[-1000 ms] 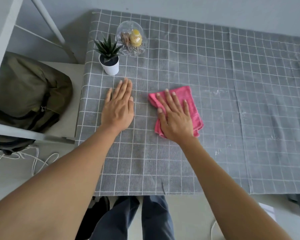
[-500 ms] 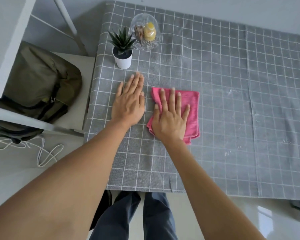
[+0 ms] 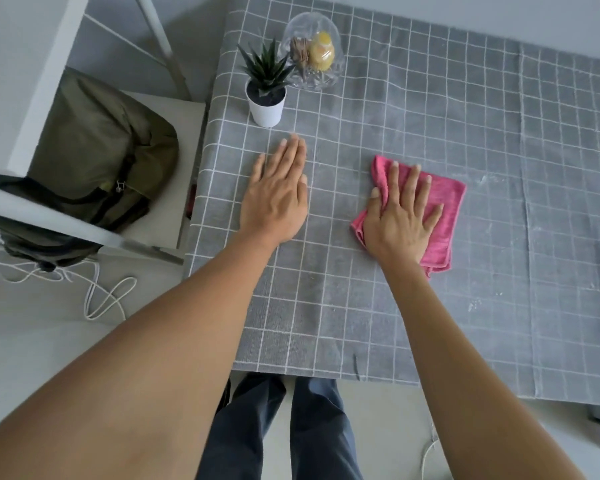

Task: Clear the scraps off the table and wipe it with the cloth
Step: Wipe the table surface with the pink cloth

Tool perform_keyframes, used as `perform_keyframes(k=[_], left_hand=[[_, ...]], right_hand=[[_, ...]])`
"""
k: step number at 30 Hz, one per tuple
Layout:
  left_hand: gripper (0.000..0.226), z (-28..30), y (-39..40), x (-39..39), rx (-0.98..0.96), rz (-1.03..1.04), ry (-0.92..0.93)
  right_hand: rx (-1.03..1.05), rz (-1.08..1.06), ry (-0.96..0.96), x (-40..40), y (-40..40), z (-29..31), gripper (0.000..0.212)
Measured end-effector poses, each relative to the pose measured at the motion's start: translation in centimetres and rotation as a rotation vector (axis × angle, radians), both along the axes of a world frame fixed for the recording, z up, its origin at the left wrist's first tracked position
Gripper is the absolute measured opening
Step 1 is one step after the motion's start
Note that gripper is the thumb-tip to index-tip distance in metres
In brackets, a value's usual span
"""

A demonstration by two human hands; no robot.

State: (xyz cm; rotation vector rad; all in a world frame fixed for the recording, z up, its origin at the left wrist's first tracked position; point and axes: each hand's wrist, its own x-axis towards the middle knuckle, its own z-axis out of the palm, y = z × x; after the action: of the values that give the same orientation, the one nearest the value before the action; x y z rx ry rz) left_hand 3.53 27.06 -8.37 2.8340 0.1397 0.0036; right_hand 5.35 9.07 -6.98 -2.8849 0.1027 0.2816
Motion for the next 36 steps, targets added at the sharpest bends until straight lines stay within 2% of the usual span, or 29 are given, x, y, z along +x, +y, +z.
perform_keyframes(k=[4,8,15,19,25,29,34,36], left_hand=[[0.054,0.1,-0.1,0.1,0.002,-0.009,0.019],[0.054,0.3,0.0,0.0,-0.002,-0.021,0.009],[0.054,0.1,0.2,0.0,0.008,-0.03,0.028],[0.054,0.1,0.0,0.0,0.018,-0.023,0.031],[0.054,0.3,-0.2,0.1,0.023,-0.012,0.014],[0.053,0.4,-0.2,0.0,0.019,-0.02,0.02],[0.053,0.5,-0.1,0.1,0.04,-0.033,0.053],[0.053,0.5,-0.3,0.2,0.042,-0.015,0.065]], right_hand=[[-0.04,0.194,-0.017,-1.3,3.3,-0.1,0.056],[-0.007,0.304,-0.027,-1.2,2.2,-0.1,0.052],[-0.073,0.074,0.001,0.8,-5.9,-0.1,0.052],[-0.054,-0.04,0.002,0.4,-4.3,0.0,0.054],[-0.006,0.338,-0.013,-2.5,0.7,0.3,0.052],[0.022,0.491,-0.04,-1.7,-2.0,0.3,0.05],[0.003,0.227,-0.006,0.8,-8.6,0.4,0.05],[-0.005,0.187,0.002,1.1,-9.6,0.4,0.051]])
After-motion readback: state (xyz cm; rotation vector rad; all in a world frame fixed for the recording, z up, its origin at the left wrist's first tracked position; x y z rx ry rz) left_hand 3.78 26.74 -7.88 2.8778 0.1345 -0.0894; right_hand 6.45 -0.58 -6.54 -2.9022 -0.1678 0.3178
